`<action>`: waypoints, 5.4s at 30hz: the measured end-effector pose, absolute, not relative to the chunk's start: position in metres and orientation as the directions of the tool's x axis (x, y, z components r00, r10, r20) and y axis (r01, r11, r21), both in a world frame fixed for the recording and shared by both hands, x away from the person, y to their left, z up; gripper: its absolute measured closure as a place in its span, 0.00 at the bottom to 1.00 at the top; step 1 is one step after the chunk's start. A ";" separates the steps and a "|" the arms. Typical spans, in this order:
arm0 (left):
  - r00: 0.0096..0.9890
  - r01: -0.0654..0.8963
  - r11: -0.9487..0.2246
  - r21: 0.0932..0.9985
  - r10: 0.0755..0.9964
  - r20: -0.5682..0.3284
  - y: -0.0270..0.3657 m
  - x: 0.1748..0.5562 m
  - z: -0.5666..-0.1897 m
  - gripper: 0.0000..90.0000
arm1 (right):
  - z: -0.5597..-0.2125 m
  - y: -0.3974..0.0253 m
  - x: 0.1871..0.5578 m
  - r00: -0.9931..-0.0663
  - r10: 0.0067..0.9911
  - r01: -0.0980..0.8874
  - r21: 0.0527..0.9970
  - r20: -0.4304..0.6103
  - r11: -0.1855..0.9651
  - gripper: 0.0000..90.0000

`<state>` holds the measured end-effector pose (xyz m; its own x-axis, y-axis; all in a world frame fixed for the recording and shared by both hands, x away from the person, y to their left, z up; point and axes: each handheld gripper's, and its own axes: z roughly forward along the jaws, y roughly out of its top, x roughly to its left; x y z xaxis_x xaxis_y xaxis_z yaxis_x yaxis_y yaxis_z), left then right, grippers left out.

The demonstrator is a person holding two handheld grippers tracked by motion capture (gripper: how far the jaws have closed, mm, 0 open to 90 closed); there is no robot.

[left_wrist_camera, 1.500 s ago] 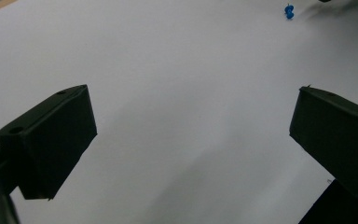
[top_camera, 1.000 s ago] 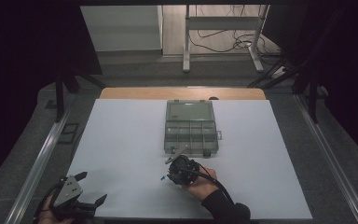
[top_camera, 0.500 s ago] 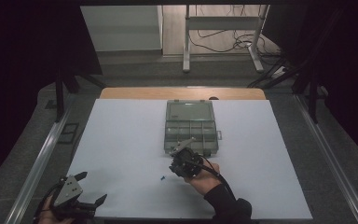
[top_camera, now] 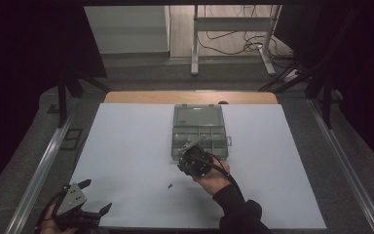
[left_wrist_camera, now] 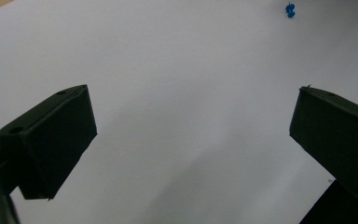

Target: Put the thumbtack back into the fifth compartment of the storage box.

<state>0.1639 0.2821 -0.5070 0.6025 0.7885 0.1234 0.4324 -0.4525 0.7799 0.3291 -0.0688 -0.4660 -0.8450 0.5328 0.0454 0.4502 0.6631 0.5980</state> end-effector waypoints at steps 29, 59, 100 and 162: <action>0.607 0.428 -0.466 0.774 0.783 0.135 0.281 0.164 -0.507 0.01 | -0.464 -0.057 0.379 -0.796 0.605 0.478 0.610 -0.003 0.632 0.92; 0.616 0.422 -0.483 0.767 0.774 0.149 0.279 0.163 -0.507 0.02 | -0.472 -0.052 0.378 -0.807 0.588 0.456 0.570 -0.058 0.683 0.43; 0.622 0.419 -0.500 0.758 0.766 0.161 0.277 0.163 -0.508 0.02 | -0.492 -0.039 0.318 -0.897 0.442 0.395 0.496 0.025 0.773 0.54; 0.625 0.420 -0.513 0.749 0.762 0.171 0.277 0.164 -0.508 0.02 | -0.502 -0.029 0.313 -0.910 0.414 0.371 0.468 0.013 0.802 0.91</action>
